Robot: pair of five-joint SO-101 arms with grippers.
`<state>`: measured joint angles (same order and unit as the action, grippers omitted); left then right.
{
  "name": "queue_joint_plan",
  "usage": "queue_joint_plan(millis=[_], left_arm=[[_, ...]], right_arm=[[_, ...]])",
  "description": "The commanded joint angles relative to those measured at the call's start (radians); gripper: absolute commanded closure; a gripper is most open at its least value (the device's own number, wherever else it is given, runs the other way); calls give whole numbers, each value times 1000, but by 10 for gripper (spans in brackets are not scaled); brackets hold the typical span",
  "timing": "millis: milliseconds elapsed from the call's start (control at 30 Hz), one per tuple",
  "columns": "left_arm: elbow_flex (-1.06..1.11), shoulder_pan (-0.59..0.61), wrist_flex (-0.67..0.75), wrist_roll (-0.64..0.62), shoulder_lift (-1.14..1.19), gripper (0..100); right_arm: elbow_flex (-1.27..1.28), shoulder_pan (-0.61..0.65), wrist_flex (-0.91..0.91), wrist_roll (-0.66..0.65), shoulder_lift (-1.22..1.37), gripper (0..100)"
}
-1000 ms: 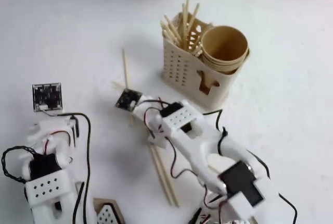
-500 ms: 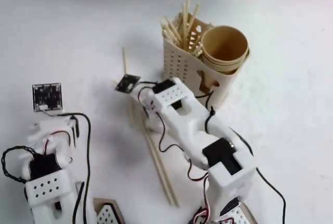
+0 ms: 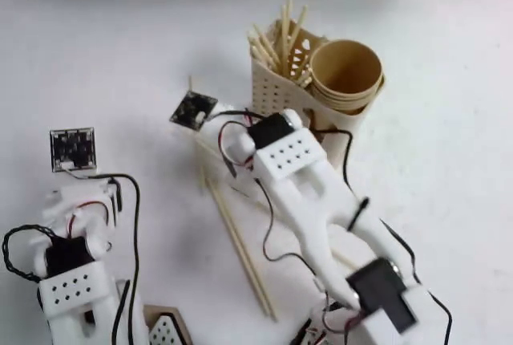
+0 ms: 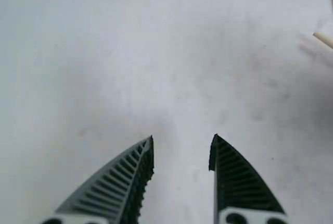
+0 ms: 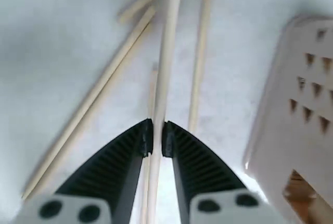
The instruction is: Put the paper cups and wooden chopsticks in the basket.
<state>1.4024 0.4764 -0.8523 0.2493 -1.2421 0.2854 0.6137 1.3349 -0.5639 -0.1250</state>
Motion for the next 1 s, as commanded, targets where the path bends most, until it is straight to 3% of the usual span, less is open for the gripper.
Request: queue_joint_plan(millis=[0, 300, 467, 700, 967], left_arm=[[2, 8, 17, 8, -19, 819], [2, 8, 17, 8, -19, 819], [9, 8, 23, 8, -19, 819], [11, 8, 23, 8, -19, 819], [11, 8, 23, 8, -19, 819]], right_arm=[[-54, -7, 8, 6, -185, 978], [-434, -10, -13, 153, -367, 978], [-571, -79, -196, 193, -367, 978], [-416, -211, -610, 255, -366, 975], [-26, -239, -1044, 255, -366, 974]])
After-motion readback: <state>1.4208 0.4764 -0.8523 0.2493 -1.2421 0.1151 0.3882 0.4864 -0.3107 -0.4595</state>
